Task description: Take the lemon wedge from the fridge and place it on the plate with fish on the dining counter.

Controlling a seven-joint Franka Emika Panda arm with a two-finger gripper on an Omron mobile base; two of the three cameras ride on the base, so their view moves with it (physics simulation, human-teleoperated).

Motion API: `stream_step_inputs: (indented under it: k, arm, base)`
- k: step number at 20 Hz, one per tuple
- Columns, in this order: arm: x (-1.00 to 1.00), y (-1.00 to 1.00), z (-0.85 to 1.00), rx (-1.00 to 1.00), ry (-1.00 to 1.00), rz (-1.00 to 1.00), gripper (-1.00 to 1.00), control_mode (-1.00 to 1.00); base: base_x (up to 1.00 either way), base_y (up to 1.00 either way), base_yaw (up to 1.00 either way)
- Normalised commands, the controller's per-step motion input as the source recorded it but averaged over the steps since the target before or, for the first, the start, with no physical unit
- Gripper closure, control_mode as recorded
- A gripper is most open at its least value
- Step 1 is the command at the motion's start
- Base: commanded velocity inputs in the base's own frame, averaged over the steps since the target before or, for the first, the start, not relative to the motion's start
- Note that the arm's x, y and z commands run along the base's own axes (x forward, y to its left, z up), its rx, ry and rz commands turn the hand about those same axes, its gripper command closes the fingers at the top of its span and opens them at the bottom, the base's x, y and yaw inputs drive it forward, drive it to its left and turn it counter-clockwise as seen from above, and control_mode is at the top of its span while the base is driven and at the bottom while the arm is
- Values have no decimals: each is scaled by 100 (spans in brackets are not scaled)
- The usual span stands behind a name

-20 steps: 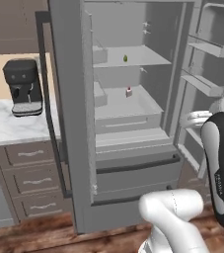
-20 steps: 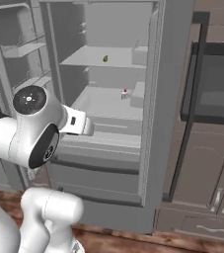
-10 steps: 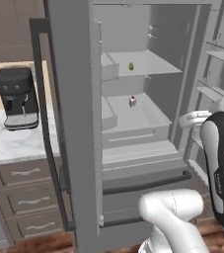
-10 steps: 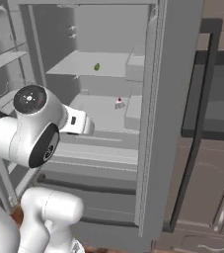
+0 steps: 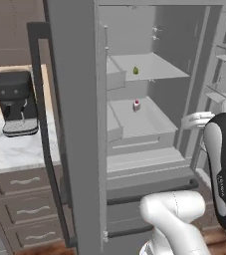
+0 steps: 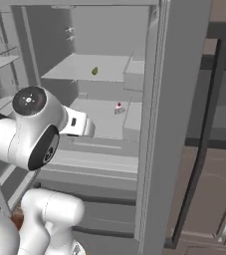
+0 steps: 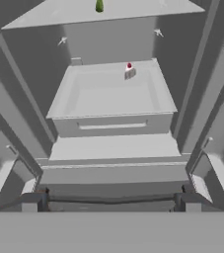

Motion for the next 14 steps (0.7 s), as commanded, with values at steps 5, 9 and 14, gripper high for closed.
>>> stream_step_inputs:
  k: [5,9,14]
  arm:
    - [0,0,0,0,0,0,-100,100]
    - [0,0,0,0,0,0,-100,100]
    - [0,0,0,0,0,0,-100,100]
  base:
    - [88,1,-7]
    - [89,3,-5]
    - [60,7,-2]
